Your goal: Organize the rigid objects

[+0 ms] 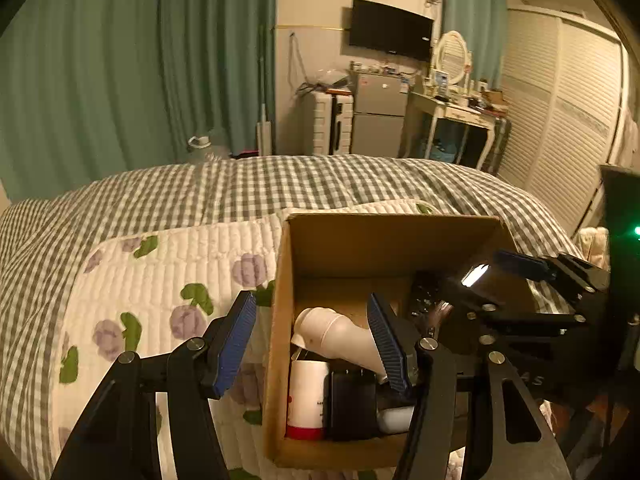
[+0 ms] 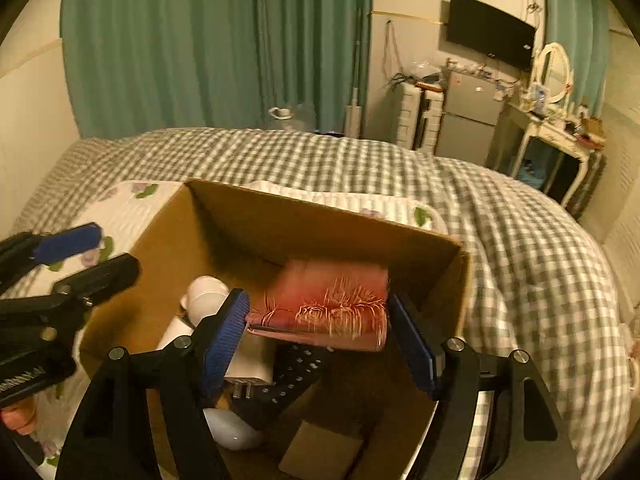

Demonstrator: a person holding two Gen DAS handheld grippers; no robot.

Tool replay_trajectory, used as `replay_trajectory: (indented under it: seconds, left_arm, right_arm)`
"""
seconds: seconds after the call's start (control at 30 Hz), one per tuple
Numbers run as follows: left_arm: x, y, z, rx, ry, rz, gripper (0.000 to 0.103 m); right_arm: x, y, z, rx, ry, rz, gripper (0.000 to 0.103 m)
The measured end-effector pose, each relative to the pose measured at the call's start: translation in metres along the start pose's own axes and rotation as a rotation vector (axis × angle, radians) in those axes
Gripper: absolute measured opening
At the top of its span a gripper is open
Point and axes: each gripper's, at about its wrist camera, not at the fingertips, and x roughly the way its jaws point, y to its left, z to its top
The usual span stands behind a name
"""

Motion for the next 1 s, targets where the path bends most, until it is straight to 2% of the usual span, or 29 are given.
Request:
replay_trajectory:
  seconds: [0.17,0.3,0.4,0.47,0.53,0.63,0.7,0.8,0.87,1.0]
  left_arm:
    - [-0.036,-0.003,0.012,0.002,-0.029,0.000,0.062]
    - [-0.088,-0.007,0.025,0.018,-0.109,0.000,0.076]
    - [-0.128,-0.008,0.034,0.016,-0.163,0.007,0.091]
    - [-0.153,-0.007,0.037,0.005,-0.200,0.013,0.096]
    - [-0.172,-0.006,0.037,0.006,-0.228,0.005,0.099]
    - [-0.196,-0.003,0.034,0.020,-0.257,0.012,0.100]
    - [-0.210,-0.002,0.028,0.037,-0.283,0.020,0.102]
    - [-0.228,0.000,0.010,0.055,-0.329,0.021,0.103]
    - [-0.234,0.001,-0.005,0.065,-0.353,0.025,0.103]
    - [-0.227,0.001,-0.037,0.076,-0.361,0.036,0.103]
  right_arm:
    - [-0.035,-0.005,0.009,0.033,-0.007,-0.021,0.072]
    - [-0.094,-0.009,0.022,0.033,-0.065,-0.057,0.072]
    - [-0.151,-0.009,0.032,0.036,-0.126,-0.079,0.075]
    - [-0.187,-0.007,0.035,0.047,-0.156,-0.096,0.079]
    - [-0.217,0.002,0.036,0.044,-0.176,-0.118,0.092]
    - [-0.265,0.015,0.028,0.038,-0.245,-0.181,0.103]
    - [-0.290,0.024,0.018,0.039,-0.301,-0.218,0.103]
    - [-0.310,0.037,0.002,0.021,-0.335,-0.255,0.103]
    - [-0.319,0.037,-0.010,0.054,-0.370,-0.269,0.103]
    - [-0.309,0.040,-0.043,0.123,-0.379,-0.224,0.103]
